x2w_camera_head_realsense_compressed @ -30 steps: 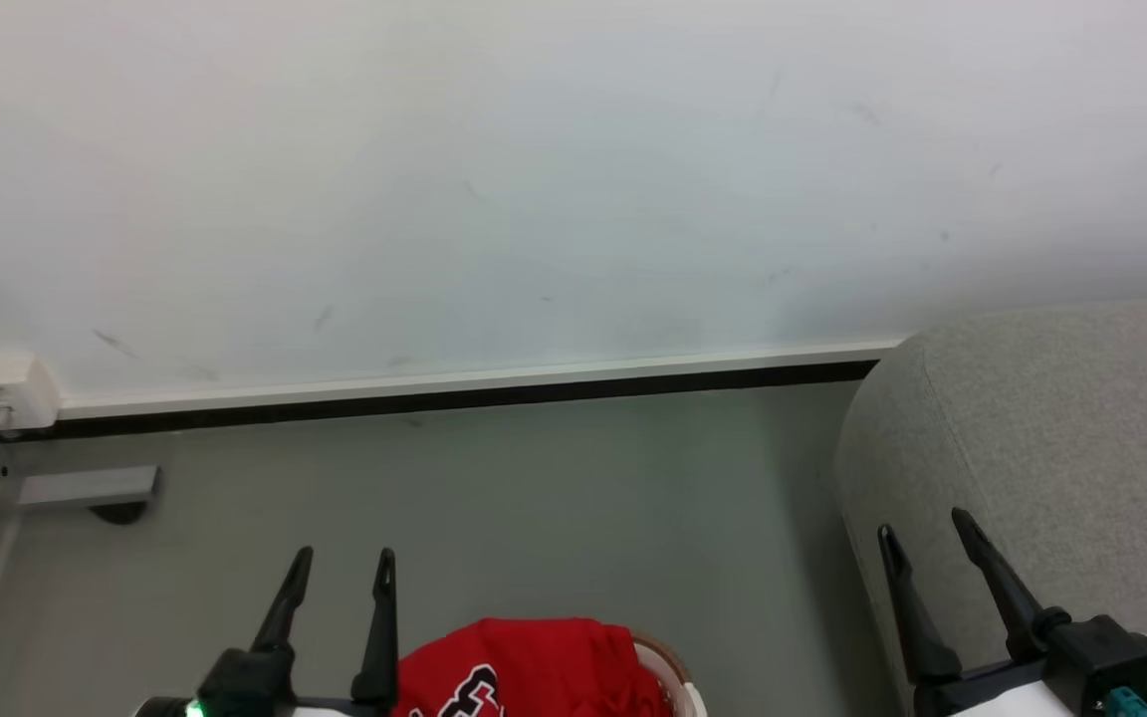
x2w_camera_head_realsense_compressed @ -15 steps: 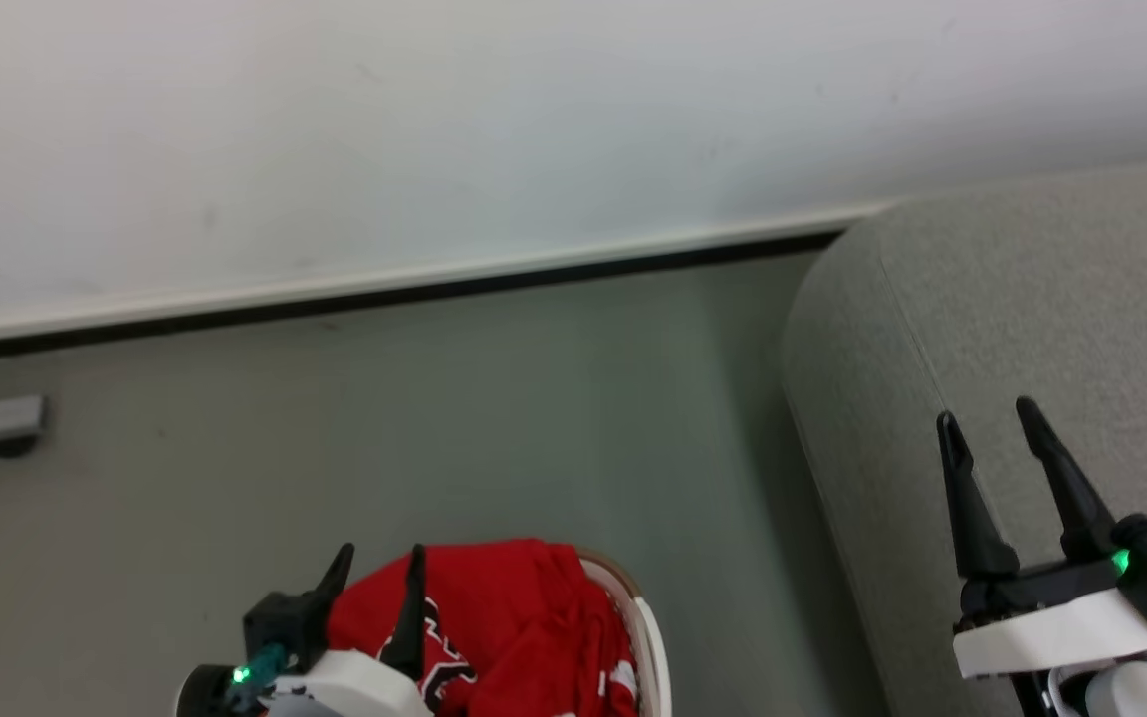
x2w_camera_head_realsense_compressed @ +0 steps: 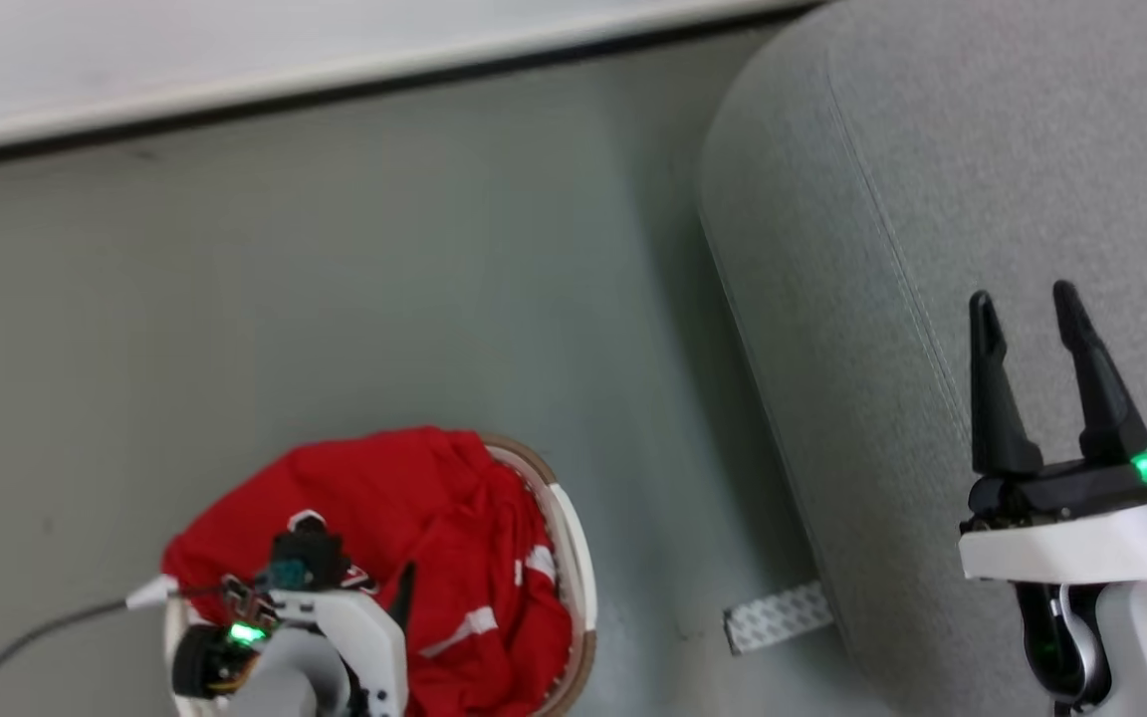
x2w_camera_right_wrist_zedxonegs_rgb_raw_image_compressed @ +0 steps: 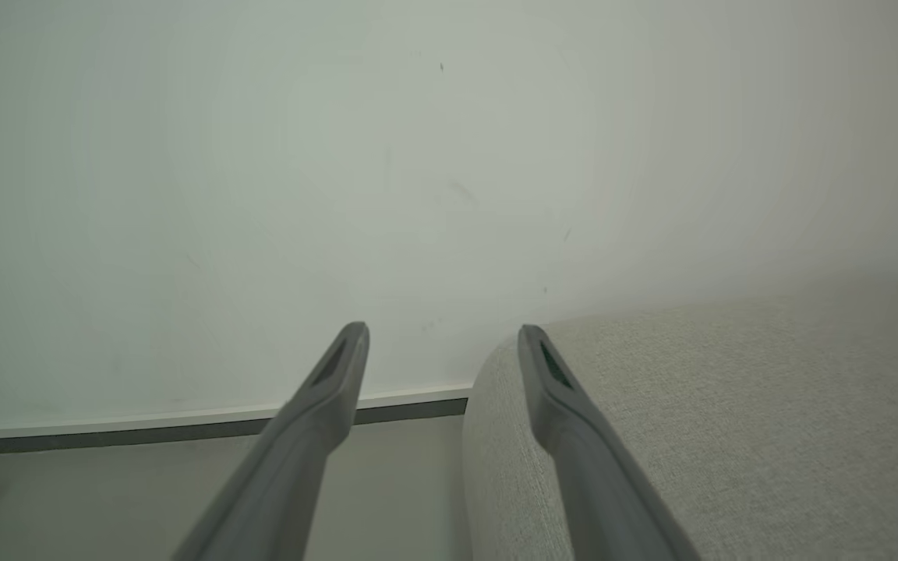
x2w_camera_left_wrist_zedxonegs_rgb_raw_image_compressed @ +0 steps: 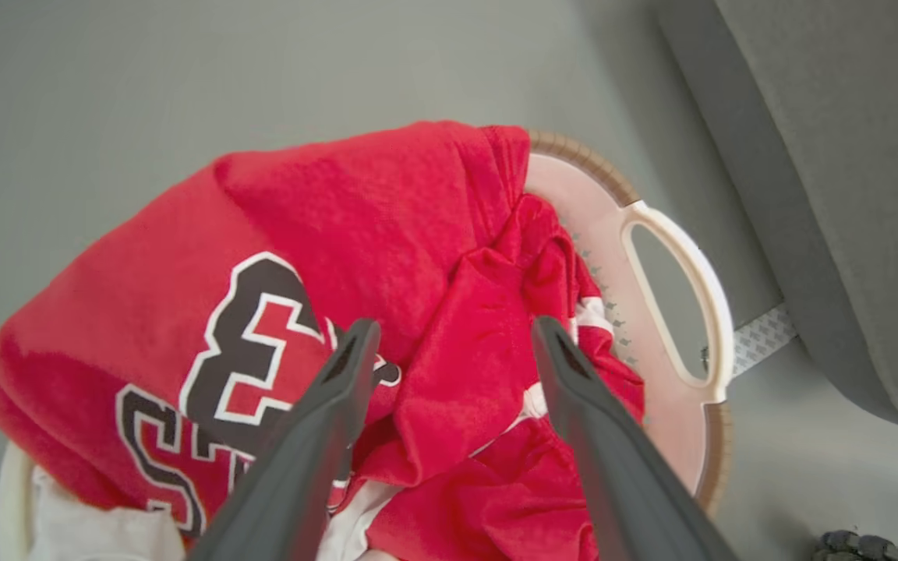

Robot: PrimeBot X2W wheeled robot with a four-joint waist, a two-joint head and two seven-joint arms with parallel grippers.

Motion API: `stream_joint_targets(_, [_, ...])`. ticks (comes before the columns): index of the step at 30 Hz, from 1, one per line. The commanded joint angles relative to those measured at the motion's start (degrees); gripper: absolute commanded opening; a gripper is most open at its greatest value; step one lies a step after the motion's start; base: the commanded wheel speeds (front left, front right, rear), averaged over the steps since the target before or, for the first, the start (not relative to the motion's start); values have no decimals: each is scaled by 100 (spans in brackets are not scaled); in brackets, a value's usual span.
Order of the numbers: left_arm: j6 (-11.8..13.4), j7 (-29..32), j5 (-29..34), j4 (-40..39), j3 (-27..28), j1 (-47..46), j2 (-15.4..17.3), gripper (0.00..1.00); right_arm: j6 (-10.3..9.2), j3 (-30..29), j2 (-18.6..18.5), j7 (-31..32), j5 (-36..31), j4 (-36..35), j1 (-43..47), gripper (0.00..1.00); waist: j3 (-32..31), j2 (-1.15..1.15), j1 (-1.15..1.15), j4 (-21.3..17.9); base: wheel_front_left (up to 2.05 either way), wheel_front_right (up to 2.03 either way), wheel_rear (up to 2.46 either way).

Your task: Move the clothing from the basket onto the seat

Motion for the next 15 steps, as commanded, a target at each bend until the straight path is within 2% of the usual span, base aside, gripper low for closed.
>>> stream_joint_targets(1, [-29, 62, 36, 132, -27, -168, 103, 100, -12, -35, 10, 2, 60, -25, -115, 100, 445, 0, -2, -316, 0, 0, 0])
stream_joint_targets(4, [-72, 249, 94, 505, -106, -495, 189, 100, -12, -60, 57, 2, 103, -107, -242, 100, 753, 0, -2, -486, 0, 0, 0])
stream_joint_targets(8, [-10, 481, 161, 872, -194, -880, 360, 100, -12, -82, 138, 2, 138, -211, -391, 100, 1153, 0, -2, -728, 0, 0, 0])
stream_joint_targets(15, [294, 1157, 276, 1186, -278, -1281, 693, 100, -12, -71, 241, 2, 262, -251, -560, 100, 1720, 0, -2, -1096, 0, 0, 0])
